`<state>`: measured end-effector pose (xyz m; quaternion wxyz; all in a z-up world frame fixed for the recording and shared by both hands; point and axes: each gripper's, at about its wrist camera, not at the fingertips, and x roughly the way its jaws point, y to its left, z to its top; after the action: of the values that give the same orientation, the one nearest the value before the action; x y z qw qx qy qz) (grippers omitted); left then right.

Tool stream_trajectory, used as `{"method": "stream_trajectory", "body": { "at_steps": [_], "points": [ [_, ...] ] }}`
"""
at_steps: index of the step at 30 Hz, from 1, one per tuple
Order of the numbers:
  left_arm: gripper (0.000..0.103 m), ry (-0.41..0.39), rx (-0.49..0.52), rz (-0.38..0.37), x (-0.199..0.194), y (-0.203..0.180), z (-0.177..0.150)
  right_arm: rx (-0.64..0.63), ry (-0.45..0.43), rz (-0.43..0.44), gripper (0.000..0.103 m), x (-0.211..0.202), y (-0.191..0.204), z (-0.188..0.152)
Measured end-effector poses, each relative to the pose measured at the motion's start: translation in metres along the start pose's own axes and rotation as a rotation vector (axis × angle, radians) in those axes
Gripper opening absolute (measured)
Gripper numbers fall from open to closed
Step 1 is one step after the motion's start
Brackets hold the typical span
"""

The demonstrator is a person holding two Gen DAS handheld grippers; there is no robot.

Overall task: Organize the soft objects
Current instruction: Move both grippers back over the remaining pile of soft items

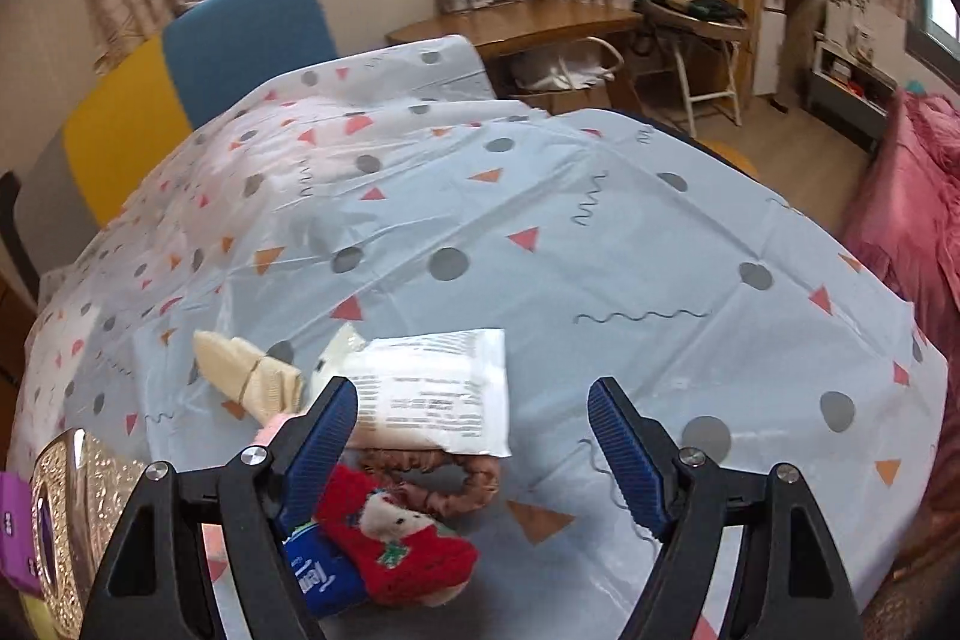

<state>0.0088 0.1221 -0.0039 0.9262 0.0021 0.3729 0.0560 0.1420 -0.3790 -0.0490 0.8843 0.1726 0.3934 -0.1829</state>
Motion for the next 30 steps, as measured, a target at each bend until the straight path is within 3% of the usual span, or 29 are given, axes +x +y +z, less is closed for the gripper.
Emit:
{"method": "stream_trajectory", "body": {
  "at_steps": [5, 10, 13, 16, 21, 24, 30],
  "points": [
    [0.088, -0.034, 0.117, -0.135, -0.005, -0.047, 0.025, 0.053, 0.049, -0.022, 0.081, 0.005, -0.009, -0.002],
    [0.078, -0.041, 0.233, -0.273, -0.005, -0.105, 0.050, 0.165, 0.106, -0.001, 0.081, 0.015, -0.029, -0.001],
    [0.068, -0.015, 0.310, -0.343, 0.002, -0.146, 0.066, 0.198, 0.127, 0.003, 0.081, 0.017, -0.035, -0.001],
    [0.065, 0.054, 0.369, -0.395, 0.018, -0.189, 0.080, 0.199, 0.144, 0.017, 0.081, 0.019, -0.034, -0.002],
    [0.063, 0.100, 0.470, -0.386, 0.049, -0.260, 0.090, 0.159, 0.156, 0.036, 0.081, 0.020, -0.023, -0.002],
    [0.063, 0.127, 0.541, -0.340, 0.073, -0.300, 0.092, 0.145, 0.144, 0.033, 0.081, 0.018, -0.021, -0.001],
    [0.064, 0.245, 0.613, -0.297, 0.127, -0.349, 0.090, 0.156, 0.161, 0.062, 0.081, 0.021, -0.022, 0.001]
  ]
}}
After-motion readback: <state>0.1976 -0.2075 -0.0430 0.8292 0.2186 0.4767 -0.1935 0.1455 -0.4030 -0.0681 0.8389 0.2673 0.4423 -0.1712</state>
